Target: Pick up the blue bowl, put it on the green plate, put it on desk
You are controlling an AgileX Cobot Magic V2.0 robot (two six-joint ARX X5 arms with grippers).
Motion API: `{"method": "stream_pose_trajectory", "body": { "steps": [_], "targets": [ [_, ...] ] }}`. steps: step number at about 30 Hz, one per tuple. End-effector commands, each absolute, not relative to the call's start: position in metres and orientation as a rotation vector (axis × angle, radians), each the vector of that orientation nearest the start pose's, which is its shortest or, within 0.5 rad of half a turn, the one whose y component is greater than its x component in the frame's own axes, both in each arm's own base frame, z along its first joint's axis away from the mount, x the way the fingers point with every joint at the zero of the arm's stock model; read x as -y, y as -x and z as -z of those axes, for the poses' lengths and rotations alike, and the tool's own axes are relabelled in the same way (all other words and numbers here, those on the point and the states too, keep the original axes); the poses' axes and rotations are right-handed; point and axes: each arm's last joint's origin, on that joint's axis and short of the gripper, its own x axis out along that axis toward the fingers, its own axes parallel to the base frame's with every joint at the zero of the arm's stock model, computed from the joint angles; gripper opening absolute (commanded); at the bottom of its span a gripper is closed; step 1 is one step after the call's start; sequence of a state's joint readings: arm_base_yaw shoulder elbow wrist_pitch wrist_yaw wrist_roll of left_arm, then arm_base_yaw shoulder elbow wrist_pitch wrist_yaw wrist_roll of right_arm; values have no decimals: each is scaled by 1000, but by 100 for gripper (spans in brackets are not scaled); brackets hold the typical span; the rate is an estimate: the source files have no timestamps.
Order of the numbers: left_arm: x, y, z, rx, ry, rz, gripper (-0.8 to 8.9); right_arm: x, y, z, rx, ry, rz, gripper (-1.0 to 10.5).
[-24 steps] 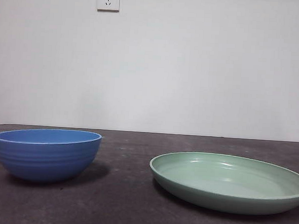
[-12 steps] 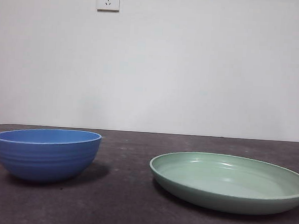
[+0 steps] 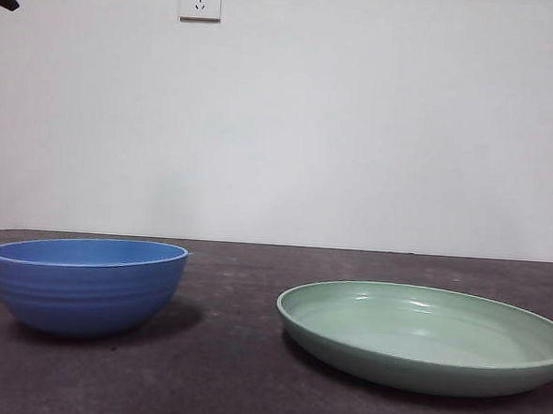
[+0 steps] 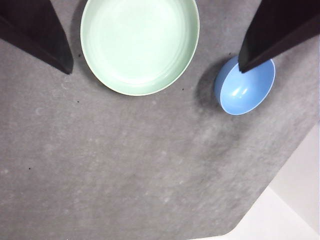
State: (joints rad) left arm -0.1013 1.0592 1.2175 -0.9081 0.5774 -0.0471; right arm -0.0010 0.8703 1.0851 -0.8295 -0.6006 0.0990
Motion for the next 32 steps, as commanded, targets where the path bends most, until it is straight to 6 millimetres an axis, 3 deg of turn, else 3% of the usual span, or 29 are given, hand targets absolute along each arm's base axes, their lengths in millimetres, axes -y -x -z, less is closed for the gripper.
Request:
{"method": "stream_pose_trajectory", "body": {
  "steps": [1, 11, 22, 26, 32],
  "targets": [
    [36, -190, -374, -732, 211, 645, 599, -16, -152, -369, -602, -260, -561, 581],
    [36, -200, -361, -834, 210, 604, 593, -17, -151, -369, -605, -267, -559, 581],
    [40, -244, -313, -1110, 170, 494, 580, -17, -151, -369, -605, -267, -559, 581],
    [45, -261, -293, -1197, 177, 496, 454, -17, -151, -369, -605, -267, -559, 581],
    [53, -281, -261, -1312, 154, 514, 445, -17, -151, -369, -605, -267, -559, 581]
  ]
}}
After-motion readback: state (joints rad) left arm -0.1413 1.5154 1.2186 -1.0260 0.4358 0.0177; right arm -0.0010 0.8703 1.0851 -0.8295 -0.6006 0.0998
